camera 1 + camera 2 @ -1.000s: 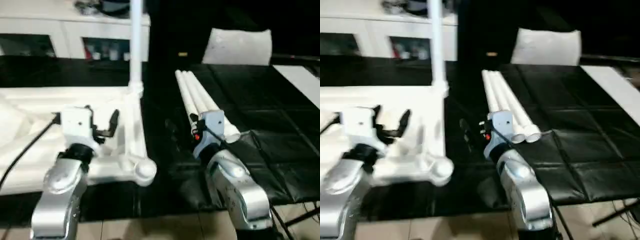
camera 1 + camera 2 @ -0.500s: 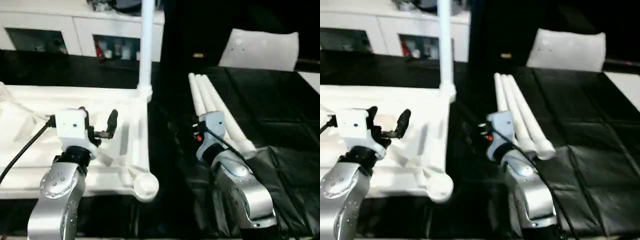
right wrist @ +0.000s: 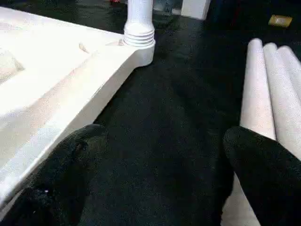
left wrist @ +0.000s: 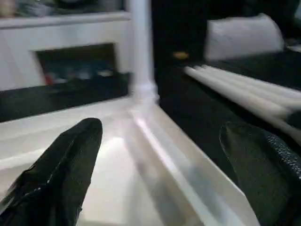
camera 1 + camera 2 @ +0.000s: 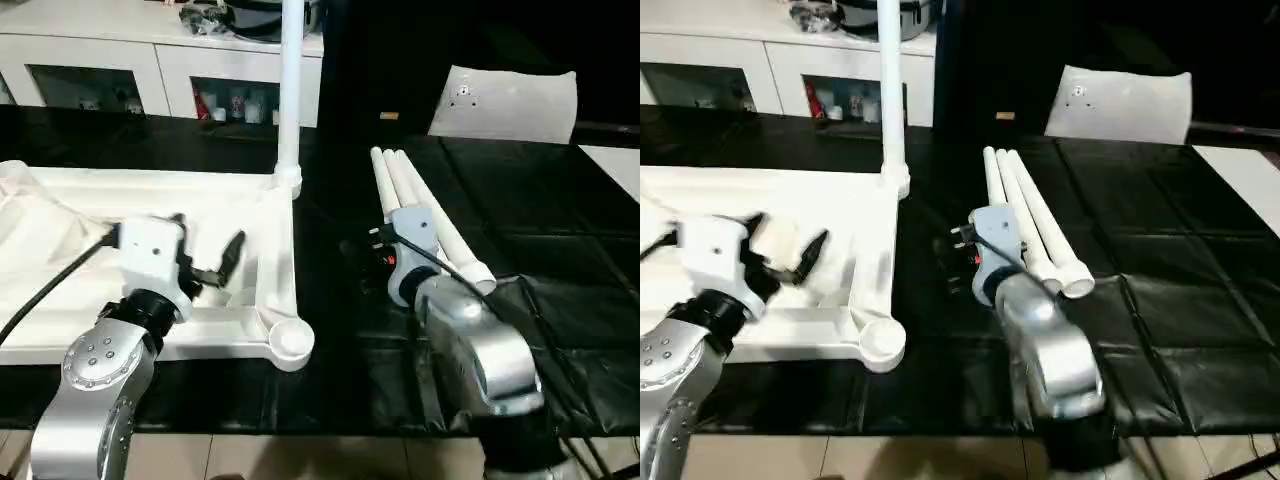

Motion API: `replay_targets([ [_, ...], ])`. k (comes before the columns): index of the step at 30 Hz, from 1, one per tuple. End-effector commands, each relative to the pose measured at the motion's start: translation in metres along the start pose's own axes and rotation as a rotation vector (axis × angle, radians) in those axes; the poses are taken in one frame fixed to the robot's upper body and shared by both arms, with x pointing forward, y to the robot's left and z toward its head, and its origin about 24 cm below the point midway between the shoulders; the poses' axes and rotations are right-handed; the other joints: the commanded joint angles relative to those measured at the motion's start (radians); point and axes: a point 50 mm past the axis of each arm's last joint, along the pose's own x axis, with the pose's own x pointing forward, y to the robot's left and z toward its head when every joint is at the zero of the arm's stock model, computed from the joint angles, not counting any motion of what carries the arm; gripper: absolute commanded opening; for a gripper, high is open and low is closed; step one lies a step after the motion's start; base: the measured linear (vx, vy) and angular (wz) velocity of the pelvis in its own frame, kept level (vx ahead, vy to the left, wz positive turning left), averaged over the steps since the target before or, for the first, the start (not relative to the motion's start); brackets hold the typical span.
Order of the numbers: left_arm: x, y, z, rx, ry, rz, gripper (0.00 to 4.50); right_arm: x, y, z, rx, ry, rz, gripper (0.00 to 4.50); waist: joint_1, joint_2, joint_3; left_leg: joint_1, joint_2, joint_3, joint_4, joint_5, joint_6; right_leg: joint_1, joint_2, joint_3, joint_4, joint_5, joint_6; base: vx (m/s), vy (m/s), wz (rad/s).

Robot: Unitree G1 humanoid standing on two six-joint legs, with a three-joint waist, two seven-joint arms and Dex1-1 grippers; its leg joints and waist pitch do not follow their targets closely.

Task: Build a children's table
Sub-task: Move to table

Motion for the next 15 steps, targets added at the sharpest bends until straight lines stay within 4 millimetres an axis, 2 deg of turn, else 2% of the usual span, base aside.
replay_targets([
  [1,0.002,-0.003,0.001,-0.007,0.012,-0.046,4.46,0.003,-0.006,0.005,0.011,0.006,-0.014,4.50,-0.005,0.021,-0.039,-0.004,0.034,-0.008,-0.106,-0.363,-0.052,0.024,-0.064,0.033,-0.089,-0.462,-0.071,0.000,0.000,0.00],
  [2,-0.001,-0.003,0.002,0.001,0.028,-0.108,4.46,0.011,-0.010,0.011,0.017,0.022,-0.035,4.50,-0.003,0.018,-0.040,0.000,0.031,-0.004,-0.103,-0.359,-0.053,0.017,-0.064,0.036,-0.087,-0.458,-0.082,0.000,0.000,0.00],
  [3,-0.002,-0.004,0.003,0.009,0.039,-0.133,4.46,0.015,-0.011,0.013,0.010,0.029,-0.043,4.50,0.000,0.019,-0.042,0.001,0.030,-0.001,-0.103,-0.344,-0.055,0.017,-0.064,0.039,-0.084,-0.438,-0.095,0.000,0.000,0.00],
  [4,-0.003,-0.005,0.005,0.010,0.047,-0.163,4.46,0.020,-0.013,0.015,0.005,0.045,-0.051,4.50,0.000,0.014,-0.045,-0.004,0.031,0.001,-0.103,-0.310,-0.055,0.021,-0.063,0.039,-0.075,-0.398,-0.106,0.000,0.000,0.00],
  [5,-0.004,-0.005,0.006,0.010,0.049,-0.177,4.46,0.022,-0.014,0.016,0.000,0.054,-0.055,4.50,0.002,0.017,-0.046,-0.007,0.030,0.003,-0.103,-0.290,-0.055,0.024,-0.062,0.039,-0.074,-0.378,-0.108,0.000,0.000,0.00],
  [6,-0.004,-0.006,0.008,0.010,0.052,-0.193,4.46,0.024,-0.016,0.017,-0.004,0.065,-0.058,4.50,0.007,0.021,-0.048,-0.002,0.034,0.010,-0.100,-0.266,-0.058,0.017,-0.060,0.040,-0.071,-0.339,-0.118,0.000,0.000,0.00],
  [7,-0.005,-0.007,0.010,0.009,0.056,-0.222,4.46,0.028,-0.017,0.020,-0.016,0.075,-0.068,4.50,0.007,0.018,-0.050,-0.001,0.035,0.013,-0.099,-0.259,-0.057,0.016,-0.059,0.040,-0.070,-0.315,-0.125,0.000,0.000,0.00],
  [8,-0.006,-0.008,0.011,0.012,0.066,-0.257,4.46,0.032,-0.020,0.023,-0.028,0.080,-0.089,4.50,0.010,0.024,-0.050,0.000,0.034,0.017,-0.099,-0.278,-0.060,0.012,-0.056,0.039,-0.067,-0.317,-0.135,0.000,0.000,0.00],
  [10,-0.008,-0.012,0.012,0.018,0.092,-0.342,4.46,0.039,-0.023,0.027,-0.041,0.090,-0.111,4.50,0.007,0.016,-0.053,-0.005,0.030,0.020,-0.097,-0.291,-0.065,0.011,-0.054,0.039,-0.063,-0.320,-0.135,0.000,0.000,0.00],
  [11,-0.008,-0.014,0.013,0.018,0.095,-0.362,4.46,0.040,-0.024,0.028,-0.047,0.093,-0.116,4.50,0.009,0.020,-0.055,-0.008,0.030,0.022,-0.095,-0.265,-0.064,0.012,-0.055,0.040,-0.058,-0.288,-0.140,0.000,0.000,0.00],
  [14,-0.007,-0.016,0.015,0.018,0.103,-0.398,4.46,0.045,-0.032,0.028,-0.031,0.110,-0.150,4.50,0.013,0.020,-0.061,-0.014,0.031,0.029,-0.093,-0.170,-0.062,0.023,-0.054,0.041,-0.046,-0.158,-0.163,0.000,0.000,0.00],
  [15,-0.005,-0.015,0.016,0.015,0.102,-0.396,4.46,0.047,-0.036,0.027,-0.026,0.122,-0.157,4.50,0.013,0.021,-0.066,-0.019,0.030,0.031,-0.089,-0.110,-0.059,0.032,-0.052,0.039,-0.038,-0.084,-0.180,0.000,0.000,0.00],
])
